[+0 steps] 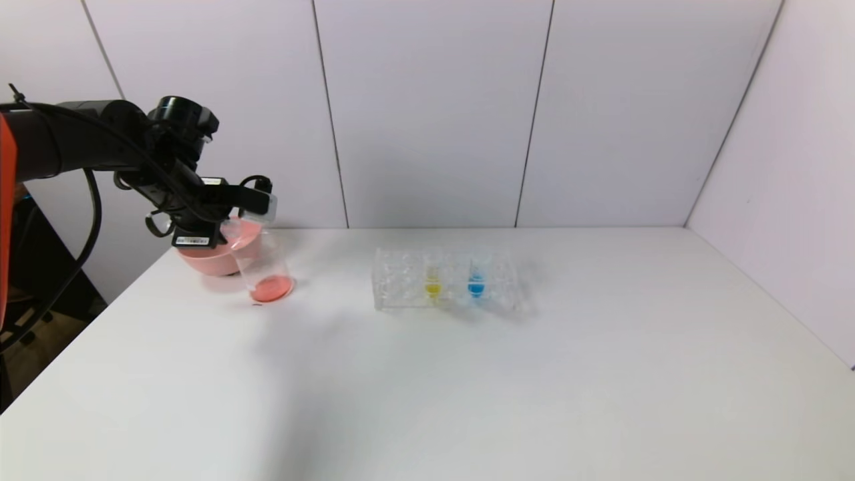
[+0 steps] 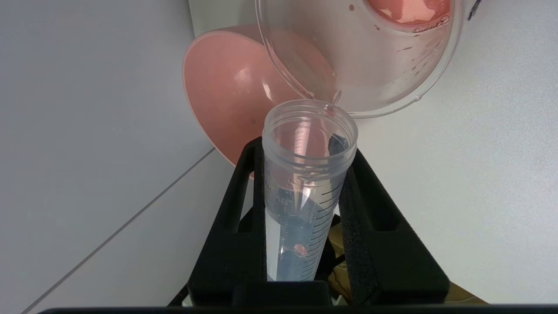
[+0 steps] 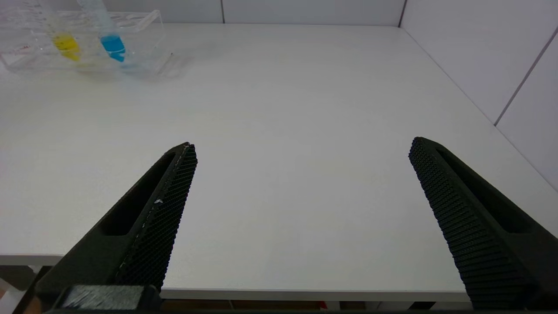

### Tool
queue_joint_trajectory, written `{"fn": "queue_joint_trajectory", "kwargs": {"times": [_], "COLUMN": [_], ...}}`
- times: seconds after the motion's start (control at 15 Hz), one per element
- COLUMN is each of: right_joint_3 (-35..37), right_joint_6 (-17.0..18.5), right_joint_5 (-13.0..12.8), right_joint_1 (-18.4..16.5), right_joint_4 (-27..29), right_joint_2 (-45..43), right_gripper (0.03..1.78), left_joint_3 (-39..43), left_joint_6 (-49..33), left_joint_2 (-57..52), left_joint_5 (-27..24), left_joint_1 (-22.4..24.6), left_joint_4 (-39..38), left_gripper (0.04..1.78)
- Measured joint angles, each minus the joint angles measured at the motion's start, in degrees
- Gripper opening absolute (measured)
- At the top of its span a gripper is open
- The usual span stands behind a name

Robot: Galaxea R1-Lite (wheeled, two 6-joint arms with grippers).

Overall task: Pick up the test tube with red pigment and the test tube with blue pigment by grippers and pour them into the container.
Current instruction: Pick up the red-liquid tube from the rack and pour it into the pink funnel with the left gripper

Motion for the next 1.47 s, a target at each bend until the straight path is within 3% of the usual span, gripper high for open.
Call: {"fn": "queue_joint_trajectory", "kwargs": {"times": [0.27, 0.8, 1.47], "right_joint_3": [0.0, 0.0, 0.0], "right_joint_6": [0.0, 0.0, 0.0], "right_joint_5": [0.0, 0.0, 0.0], "right_joint_1": [0.0, 0.0, 0.0], "right_joint_4": [0.0, 0.0, 0.0], "right_joint_2": [0.0, 0.0, 0.0], "right_gripper": [1.77, 1.77, 1.77], "left_joint_3": [0.0, 0.0, 0.1], "left_joint_6": [0.0, 1.0, 0.2], "left_joint_2": [0.0, -0.2, -0.1], "left_joint_5": [0.5, 6.7, 6.2], "left_joint_1": [0.0, -0.6, -1.5], "left_joint_4": [0.1, 0.7, -0.4], "left_gripper": [0.5, 0.5, 0.5]}}
